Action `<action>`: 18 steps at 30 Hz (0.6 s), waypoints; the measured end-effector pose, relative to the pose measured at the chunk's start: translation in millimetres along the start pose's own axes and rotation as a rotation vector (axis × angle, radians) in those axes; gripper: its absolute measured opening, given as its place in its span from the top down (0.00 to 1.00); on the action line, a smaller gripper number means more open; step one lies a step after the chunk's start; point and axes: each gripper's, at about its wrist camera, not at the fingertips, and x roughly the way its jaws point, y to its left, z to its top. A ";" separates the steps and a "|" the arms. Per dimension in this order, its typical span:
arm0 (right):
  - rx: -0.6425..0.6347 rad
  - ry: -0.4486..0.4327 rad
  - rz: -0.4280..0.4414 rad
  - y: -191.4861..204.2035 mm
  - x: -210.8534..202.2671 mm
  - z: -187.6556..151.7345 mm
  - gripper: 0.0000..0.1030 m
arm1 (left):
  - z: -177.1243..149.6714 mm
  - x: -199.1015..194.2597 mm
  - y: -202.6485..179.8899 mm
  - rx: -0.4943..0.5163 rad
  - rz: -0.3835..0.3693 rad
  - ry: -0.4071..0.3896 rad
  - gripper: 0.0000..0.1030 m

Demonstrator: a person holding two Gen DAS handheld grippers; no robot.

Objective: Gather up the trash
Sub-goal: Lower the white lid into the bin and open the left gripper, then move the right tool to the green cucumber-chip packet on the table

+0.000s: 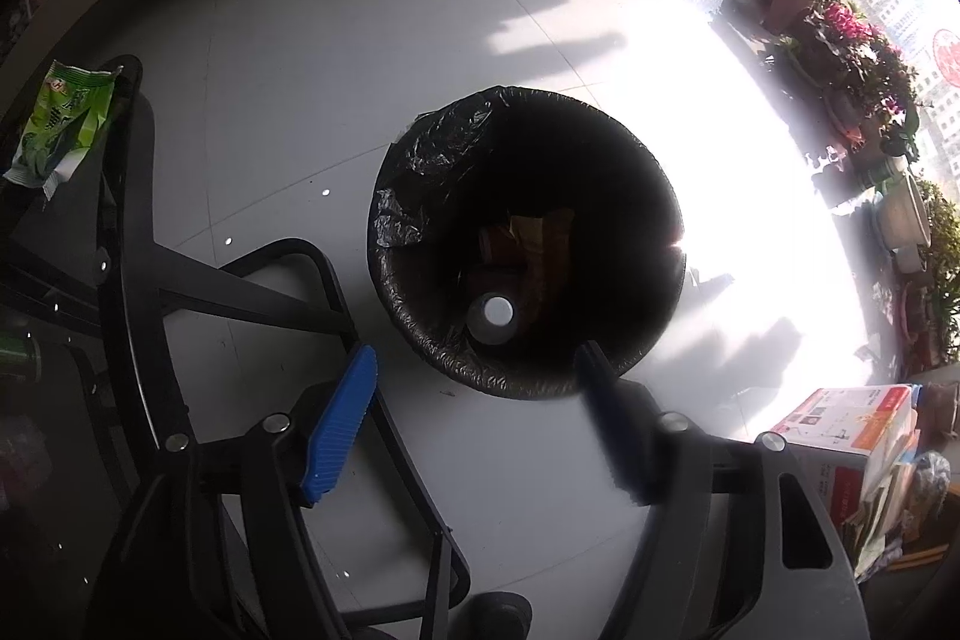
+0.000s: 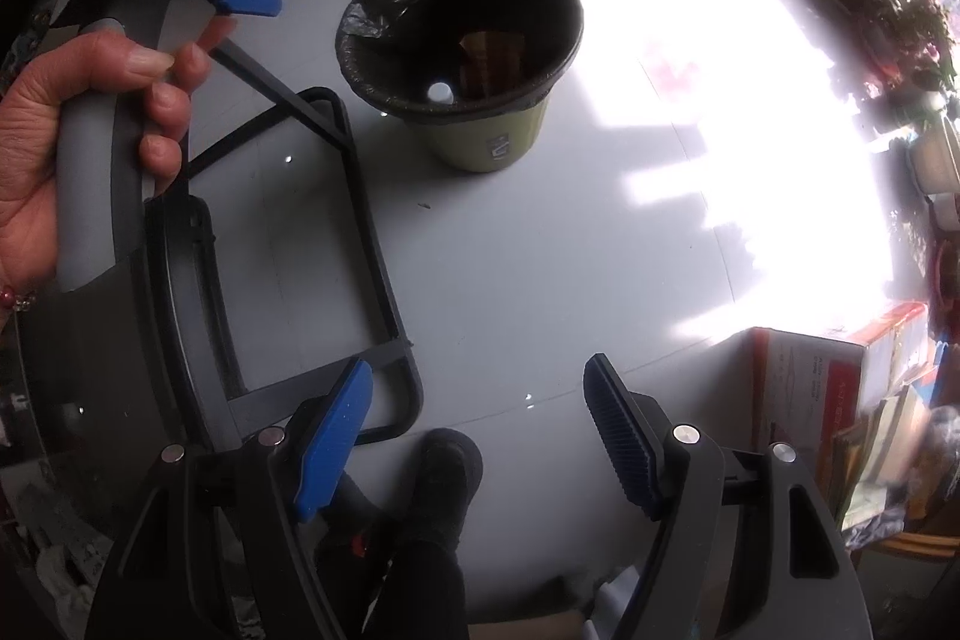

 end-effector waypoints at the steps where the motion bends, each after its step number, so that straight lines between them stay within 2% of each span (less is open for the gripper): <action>1: 0.000 -0.005 -0.003 0.1 0.5 3.5 0.31 | -1.8 -6.0 3.1 -0.006 -0.001 -0.004 0.33; 4: -0.010 -0.015 -0.008 3.8 1.8 14.8 0.31 | -9.9 -27.4 12.6 -0.014 0.016 -0.023 0.32; 7: -0.027 -0.026 -0.007 11.5 1.8 25.7 0.31 | -23.3 -52.3 28.1 -0.033 0.068 -0.043 0.25; 18: -0.141 -0.058 0.044 66.0 -6.8 53.4 0.31 | -87.5 -132.7 119.2 -0.221 0.180 -0.032 0.25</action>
